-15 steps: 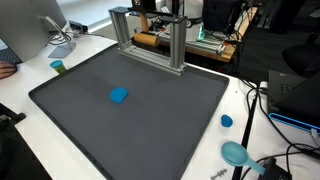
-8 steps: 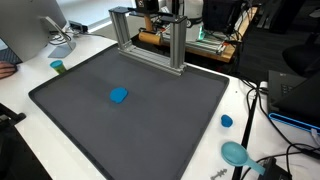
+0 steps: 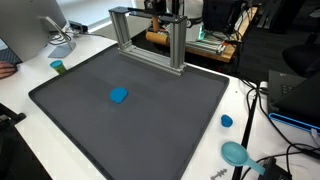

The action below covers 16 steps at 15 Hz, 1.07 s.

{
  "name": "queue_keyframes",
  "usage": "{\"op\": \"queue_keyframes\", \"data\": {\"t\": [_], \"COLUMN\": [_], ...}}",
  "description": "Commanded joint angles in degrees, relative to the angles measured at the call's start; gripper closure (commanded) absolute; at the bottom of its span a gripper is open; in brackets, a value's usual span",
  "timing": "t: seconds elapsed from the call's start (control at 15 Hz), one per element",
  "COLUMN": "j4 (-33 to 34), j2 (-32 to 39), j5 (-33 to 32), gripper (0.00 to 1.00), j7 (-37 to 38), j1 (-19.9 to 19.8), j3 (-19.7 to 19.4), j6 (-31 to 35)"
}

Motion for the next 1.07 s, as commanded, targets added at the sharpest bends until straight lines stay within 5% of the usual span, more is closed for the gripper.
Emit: {"op": "queue_keyframes", "data": {"t": [0.0,0.2,0.27,0.6,0.8,0.87,1.0], "j4": [-4.6,-6.5,-7.1,-8.7,-9.3,-6.6,-7.0], "j2": [-6.2,-8.0,-8.6,-13.8,-21.8,-14.5,-18.5], "j5": [1.0,2.3,2.8,5.0,5.4,4.1,4.2], "gripper": [0.78,0.78,0.28,0.01,0.00,0.00,0.00], "j7": [-1.9,-3.8,-4.0,-3.2,-4.1,-2.8,-3.2], "j1": [1.4,2.3,2.6,2.1,0.5,1.1,0.5], "j3": [-1.0,-1.5,-1.7,-2.9,-5.6,-3.8,-5.1], "j6": [0.0,0.1,0.4,2.6,3.5,2.6,2.5]}}
